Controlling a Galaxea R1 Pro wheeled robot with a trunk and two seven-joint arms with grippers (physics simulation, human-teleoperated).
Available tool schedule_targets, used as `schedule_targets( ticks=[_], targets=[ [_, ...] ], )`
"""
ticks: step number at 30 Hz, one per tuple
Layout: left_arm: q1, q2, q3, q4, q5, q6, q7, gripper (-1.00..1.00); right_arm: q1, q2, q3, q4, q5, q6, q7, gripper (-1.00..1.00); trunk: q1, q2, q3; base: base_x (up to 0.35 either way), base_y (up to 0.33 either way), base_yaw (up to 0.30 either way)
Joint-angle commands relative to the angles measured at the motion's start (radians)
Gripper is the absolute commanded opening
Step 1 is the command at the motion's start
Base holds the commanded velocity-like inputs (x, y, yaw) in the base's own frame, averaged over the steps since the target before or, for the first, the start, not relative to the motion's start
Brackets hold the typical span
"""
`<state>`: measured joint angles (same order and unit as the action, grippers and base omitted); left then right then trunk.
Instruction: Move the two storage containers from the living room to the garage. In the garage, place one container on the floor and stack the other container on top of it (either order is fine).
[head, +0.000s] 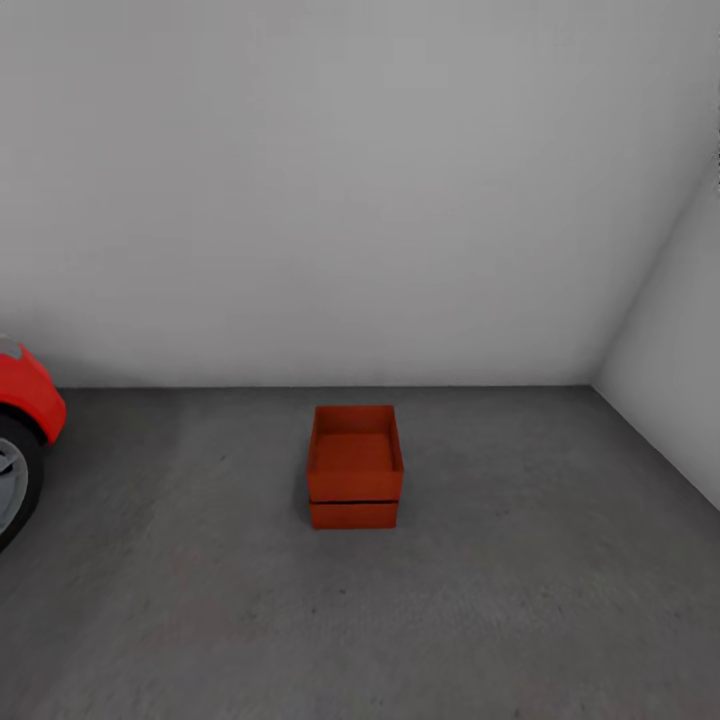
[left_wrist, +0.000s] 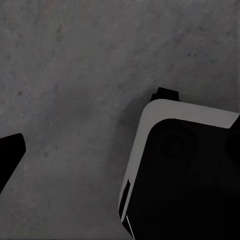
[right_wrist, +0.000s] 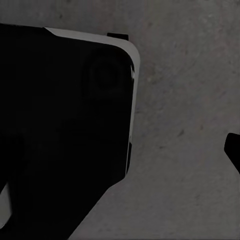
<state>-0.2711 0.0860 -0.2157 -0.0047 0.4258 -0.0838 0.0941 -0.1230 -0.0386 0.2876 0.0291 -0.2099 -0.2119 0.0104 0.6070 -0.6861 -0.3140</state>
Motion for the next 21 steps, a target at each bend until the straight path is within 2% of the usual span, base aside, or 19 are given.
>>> schedule_targets(
  ticks=[1, 21],
  targets=[
    [0.0, 0.0, -0.008, 0.0, 0.007, -0.002, 0.003, 1.0, -0.001, 0.0, 0.009, 0.003, -0.009, -0.006, 0.001, 1.0, 0.0, -0.001, 0.0, 0.0, 0.0, 0.0],
    [0.0, 0.0, -0.009, 0.0, 0.007, -0.002, 0.003, 1.0, -0.001, 0.0, 0.01, 0.003, -0.009, -0.006, 0.0, 1.0, 0.0, -0.001, 0.033, 0.0, 0.0, 0.0]
  ],
)
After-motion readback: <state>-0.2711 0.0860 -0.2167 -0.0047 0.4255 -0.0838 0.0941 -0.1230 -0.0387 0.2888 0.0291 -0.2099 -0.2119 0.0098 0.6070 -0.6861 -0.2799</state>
